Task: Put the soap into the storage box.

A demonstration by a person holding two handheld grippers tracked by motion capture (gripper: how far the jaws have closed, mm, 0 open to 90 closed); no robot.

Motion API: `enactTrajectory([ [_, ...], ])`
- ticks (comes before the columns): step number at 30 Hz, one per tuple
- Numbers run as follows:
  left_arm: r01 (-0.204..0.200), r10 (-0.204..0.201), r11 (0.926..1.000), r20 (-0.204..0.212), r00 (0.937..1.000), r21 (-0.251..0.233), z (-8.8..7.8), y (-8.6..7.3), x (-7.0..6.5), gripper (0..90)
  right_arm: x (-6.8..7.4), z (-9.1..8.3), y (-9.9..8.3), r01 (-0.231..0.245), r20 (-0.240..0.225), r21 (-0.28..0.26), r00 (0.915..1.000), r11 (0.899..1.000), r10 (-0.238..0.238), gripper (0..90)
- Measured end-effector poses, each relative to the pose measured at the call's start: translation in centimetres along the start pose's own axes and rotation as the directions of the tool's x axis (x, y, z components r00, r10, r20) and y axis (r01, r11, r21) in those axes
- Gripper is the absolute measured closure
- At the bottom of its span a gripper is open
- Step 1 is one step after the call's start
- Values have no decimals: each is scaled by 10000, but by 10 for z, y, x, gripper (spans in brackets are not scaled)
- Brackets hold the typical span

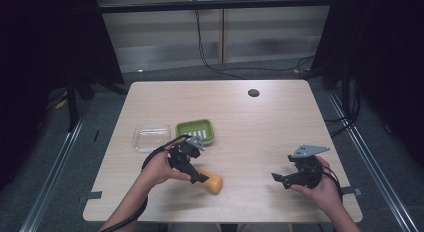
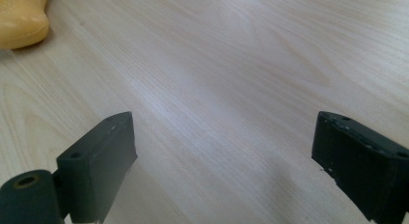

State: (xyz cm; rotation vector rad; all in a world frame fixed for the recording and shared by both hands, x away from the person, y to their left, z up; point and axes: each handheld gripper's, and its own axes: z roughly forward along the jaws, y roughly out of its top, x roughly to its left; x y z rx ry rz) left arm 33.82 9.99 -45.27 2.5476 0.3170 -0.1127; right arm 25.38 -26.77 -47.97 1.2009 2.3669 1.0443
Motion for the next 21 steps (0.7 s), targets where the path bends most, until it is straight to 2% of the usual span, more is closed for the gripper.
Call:
enactTrajectory([
  [1,-422,422,9988,11,9991,229,4,3,-5,49,0,-1,0,-53,42,-12,10000,10000,53,79],
  [2,-1063,1063,9927,36,9943,571,5,5,-7,53,0,-1,0,-49,39,-8,10000,10000,49,79],
  [3,-1063,1063,9927,36,9943,571,5,5,-7,57,0,-1,0,-49,39,-8,10000,10000,49,79],
  [4,-1227,1237,9904,-111,9923,629,8,6,-10,57,0,-1,0,-43,10,-14,10000,10000,43,79],
  [5,-1563,1579,9850,-159,9873,737,11,8,-14,57,1,-1,0,-35,5,-2,10000,10000,35,79],
  [7,-1689,1693,9828,4,9856,747,12,9,-15,70,1,-2,-1,-64,76,20,10000,10000,64,79],
  [11,-1808,1813,9786,39,9834,978,16,10,-15,84,1,-2,-1,-18,25,-14,10000,10000,18,79],
  [12,-1891,1876,9751,244,9820,1159,16,10,-14,84,1,-2,-1,-26,45,8,10000,10000,26,79],
  [14,-1928,1910,9724,261,9812,1313,20,10,-16,99,1,-2,-2,-33,42,-3,10000,10000,33,79],
  [15,-2067,2038,9665,346,9784,1523,21,10,-15,99,1,-2,-2,-27,48,1,10000,10000,27,79],
  [19,-2265,2213,9572,485,9740,1804,27,10,-18,130,1,-2,-2,-51,81,30,10000,10000,51,79],
  [21,-2273,2233,9563,426,9738,1837,28,11,-18,145,1,-2,-2,-51,51,16,10000,10000,51,79],
])
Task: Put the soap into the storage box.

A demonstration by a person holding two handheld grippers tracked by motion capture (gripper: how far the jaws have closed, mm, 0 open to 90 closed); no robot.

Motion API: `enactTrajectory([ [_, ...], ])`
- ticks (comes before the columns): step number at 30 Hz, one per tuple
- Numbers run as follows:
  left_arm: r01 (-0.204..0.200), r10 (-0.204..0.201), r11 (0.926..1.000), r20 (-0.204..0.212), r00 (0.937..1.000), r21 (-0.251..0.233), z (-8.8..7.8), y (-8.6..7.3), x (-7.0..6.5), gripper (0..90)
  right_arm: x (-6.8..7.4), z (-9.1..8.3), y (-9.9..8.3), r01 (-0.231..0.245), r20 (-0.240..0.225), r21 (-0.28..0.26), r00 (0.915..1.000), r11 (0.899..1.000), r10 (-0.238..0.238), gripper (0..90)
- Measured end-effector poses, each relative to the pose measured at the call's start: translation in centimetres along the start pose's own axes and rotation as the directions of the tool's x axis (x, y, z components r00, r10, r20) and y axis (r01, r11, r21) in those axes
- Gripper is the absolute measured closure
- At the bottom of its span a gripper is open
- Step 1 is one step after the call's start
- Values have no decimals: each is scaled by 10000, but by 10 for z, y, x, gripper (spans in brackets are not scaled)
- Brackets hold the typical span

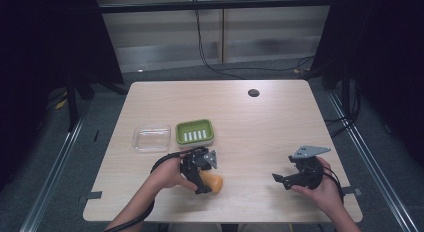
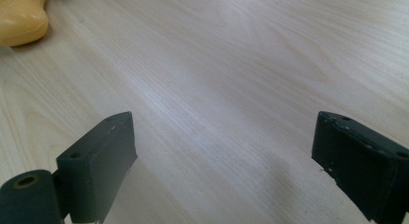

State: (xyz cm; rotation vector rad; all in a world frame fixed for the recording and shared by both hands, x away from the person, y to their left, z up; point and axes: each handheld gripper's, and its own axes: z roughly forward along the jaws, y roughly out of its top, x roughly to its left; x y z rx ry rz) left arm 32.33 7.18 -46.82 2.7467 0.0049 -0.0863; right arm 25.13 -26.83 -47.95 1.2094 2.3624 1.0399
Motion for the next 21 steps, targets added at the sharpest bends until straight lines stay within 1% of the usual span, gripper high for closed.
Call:
enactTrajectory([
  [2,-11,11,10000,144,9999,20,2,0,0,163,0,0,0,23,16,0,10000,10000,-23,78],
  [4,-153,151,9998,129,9998,163,3,1,-2,195,0,-1,0,11,22,1,10000,10000,-11,78],
  [5,-153,151,9998,129,9998,163,3,1,-2,221,0,-1,0,11,22,1,10000,10000,-11,78],
  [6,-146,143,9997,124,9998,198,4,1,-3,221,0,-1,0,-26,17,12,10000,10000,26,78],
  [7,-318,314,9989,112,9994,346,5,2,-3,244,0,-1,0,-44,15,15,10000,10000,44,79],
  [9,-287,283,9987,108,9995,419,6,3,-2,285,0,-1,0,-9,19,13,10000,10000,9,78],
  [10,-179,174,9989,112,9998,430,7,3,-3,306,0,-1,0,-15,23,9,10000,10000,15,78],
  [11,-279,274,9986,97,9996,451,8,4,-3,328,0,-1,0,-13,19,13,10000,10000,13,78],
  [13,-293,290,9984,83,9995,488,8,5,-3,367,0,-1,0,-11,26,19,10000,10000,11,78],
  [14,-99,96,9987,62,9999,492,8,6,-4,389,0,-1,0,3,9,7,10000,10000,-3,78],
  [15,-99,96,9987,62,9999,492,8,6,-4,409,0,-1,0,3,9,7,10000,10000,-3,78],
  [16,-131,129,9981,35,9999,598,7,7,-3,409,0,-1,0,1,18,4,10000,10000,-1,78],
  [17,133,-128,9972,-73,9999,729,6,8,-2,477,0,-1,0,-34,4,2,10000,10000,34,78],
  [18,133,-128,9972,-73,9999,729,6,8,-2,492,0,-1,0,-34,4,2,10000,10000,34,78],
  [19,459,-459,9959,-17,9989,774,5,9,0,494,0,-1,0,-47,10,17,10000,10000,47,78],
  [20,798,-795,9932,-73,9968,851,5,10,0,496,0,-1,0,-48,13,17,10000,10000,48,78],
  [21,798,-795,9932,-73,9968,851,5,10,0,497,0,-1,0,-48,13,17,10000,10000,48,78],
])
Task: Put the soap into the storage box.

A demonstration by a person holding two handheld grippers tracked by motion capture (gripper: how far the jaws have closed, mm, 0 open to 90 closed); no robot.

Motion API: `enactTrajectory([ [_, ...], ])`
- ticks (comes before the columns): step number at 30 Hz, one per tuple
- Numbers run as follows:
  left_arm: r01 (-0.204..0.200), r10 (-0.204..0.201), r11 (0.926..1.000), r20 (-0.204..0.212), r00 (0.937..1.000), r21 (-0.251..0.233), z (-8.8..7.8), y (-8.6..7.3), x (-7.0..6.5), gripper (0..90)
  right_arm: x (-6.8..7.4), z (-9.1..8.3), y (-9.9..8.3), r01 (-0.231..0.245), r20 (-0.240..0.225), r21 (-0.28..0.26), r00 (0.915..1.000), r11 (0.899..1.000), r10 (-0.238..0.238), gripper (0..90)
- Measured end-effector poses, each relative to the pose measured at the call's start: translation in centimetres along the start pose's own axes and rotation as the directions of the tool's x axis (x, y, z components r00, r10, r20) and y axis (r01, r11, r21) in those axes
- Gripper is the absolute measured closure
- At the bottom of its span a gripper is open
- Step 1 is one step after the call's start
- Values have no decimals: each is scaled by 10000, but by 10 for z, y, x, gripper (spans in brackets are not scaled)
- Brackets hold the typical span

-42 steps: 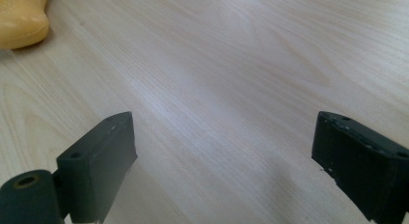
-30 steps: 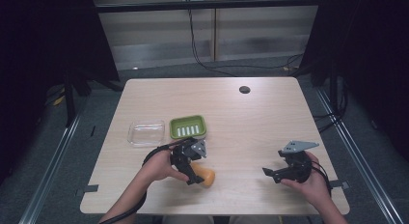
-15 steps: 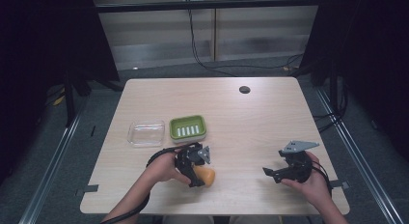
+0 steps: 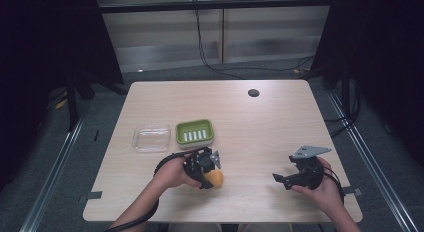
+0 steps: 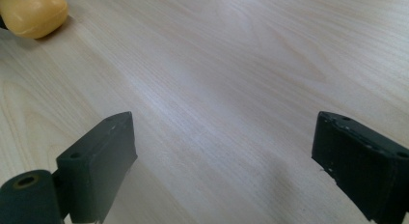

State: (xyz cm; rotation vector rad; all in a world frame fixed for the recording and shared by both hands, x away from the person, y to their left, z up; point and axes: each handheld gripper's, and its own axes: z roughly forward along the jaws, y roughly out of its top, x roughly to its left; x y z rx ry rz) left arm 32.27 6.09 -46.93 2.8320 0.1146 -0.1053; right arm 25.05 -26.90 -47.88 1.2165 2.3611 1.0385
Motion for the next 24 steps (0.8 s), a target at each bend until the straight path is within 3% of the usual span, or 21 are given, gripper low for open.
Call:
enactTrajectory([
  [2,598,-598,9982,-50,9982,4,0,1,1,498,0,0,0,45,28,0,10000,10000,-45,78],
  [4,691,-691,9975,3,9976,135,-1,0,3,498,0,1,0,43,8,3,10000,10000,-43,78],
  [7,1318,-1319,9912,32,9913,107,-3,-3,6,499,-1,0,0,28,4,9,10000,10000,-28,78],
  [10,1366,-1366,9906,60,9906,73,-5,-4,7,499,-1,0,0,5,29,33,10000,10000,-5,78],
  [12,1655,-1652,9862,260,9859,-68,-11,-4,11,499,-2,0,-1,3,52,-15,10000,10000,-3,78],
  [13,1655,-1652,9862,260,9859,-68,-11,-4,11,499,-2,0,0,14,43,-13,10000,10000,-14,78],
  [14,1757,-1758,9842,-12,9844,-218,-12,-4,10,499,-2,0,0,14,43,-13,10000,10000,-14,78],
  [16,1766,-1764,9841,122,9842,-205,-17,-5,14,499,-1,0,0,-14,79,23,10000,10000,13,77],
  [17,1955,-1951,9800,131,9807,-374,-20,-6,16,499,-1,0,0,-30,69,32,10000,10000,30,77],
  [24,2077,-2076,9781,105,9782,-154,-26,-3,21,499,-1,1,0,63,55,18,10000,10000,-63,76],
])
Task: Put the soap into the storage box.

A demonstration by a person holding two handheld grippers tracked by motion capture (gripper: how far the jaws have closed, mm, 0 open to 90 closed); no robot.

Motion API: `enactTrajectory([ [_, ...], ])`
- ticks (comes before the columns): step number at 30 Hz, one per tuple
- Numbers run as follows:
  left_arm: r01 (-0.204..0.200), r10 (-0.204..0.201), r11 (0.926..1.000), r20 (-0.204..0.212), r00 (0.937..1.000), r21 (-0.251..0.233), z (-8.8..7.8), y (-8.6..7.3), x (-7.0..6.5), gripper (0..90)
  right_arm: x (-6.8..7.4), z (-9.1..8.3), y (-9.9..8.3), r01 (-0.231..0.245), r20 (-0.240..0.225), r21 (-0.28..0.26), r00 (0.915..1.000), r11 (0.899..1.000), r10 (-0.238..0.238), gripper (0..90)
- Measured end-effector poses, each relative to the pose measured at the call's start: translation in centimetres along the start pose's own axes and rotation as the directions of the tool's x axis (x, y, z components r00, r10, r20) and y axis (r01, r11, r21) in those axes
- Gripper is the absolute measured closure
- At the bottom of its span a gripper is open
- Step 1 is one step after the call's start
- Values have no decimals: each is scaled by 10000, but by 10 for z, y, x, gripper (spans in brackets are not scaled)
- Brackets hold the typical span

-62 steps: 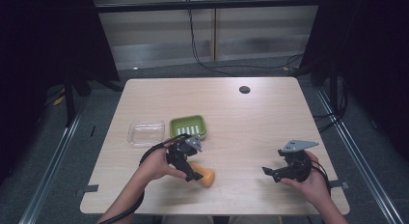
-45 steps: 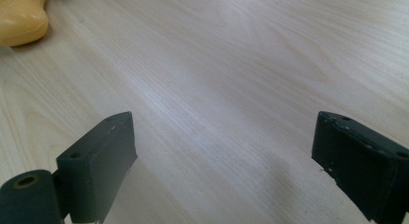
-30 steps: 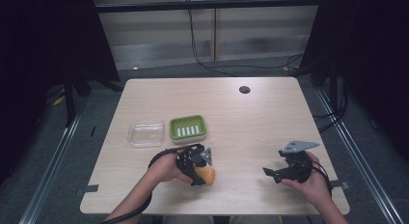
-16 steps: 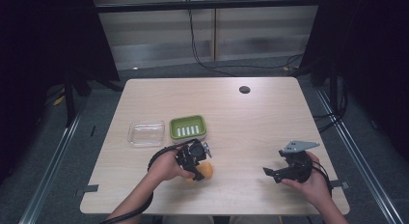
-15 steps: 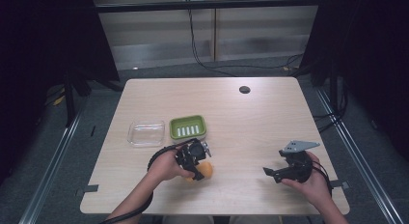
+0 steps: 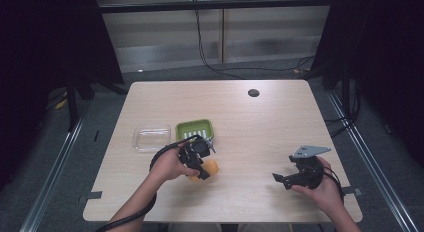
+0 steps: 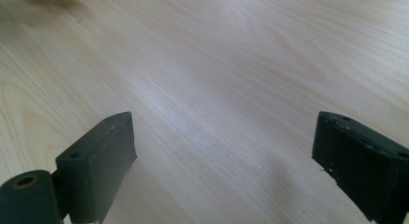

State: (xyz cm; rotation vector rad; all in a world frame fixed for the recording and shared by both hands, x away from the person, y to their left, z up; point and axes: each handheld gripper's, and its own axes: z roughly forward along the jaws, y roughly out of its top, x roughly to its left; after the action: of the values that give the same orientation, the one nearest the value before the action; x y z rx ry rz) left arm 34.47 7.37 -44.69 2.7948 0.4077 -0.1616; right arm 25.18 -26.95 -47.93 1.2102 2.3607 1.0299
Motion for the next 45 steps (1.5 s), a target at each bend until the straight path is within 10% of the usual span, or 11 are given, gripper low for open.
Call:
enactTrajectory([
  [14,510,-511,9985,-53,9987,-184,-10,2,8,499,0,0,0,-32,-31,-41,10000,10000,32,69],
  [45,284,-271,9986,-283,9992,446,-27,13,28,499,-2,-1,0,-149,-33,-37,9999,9999,149,63],
])
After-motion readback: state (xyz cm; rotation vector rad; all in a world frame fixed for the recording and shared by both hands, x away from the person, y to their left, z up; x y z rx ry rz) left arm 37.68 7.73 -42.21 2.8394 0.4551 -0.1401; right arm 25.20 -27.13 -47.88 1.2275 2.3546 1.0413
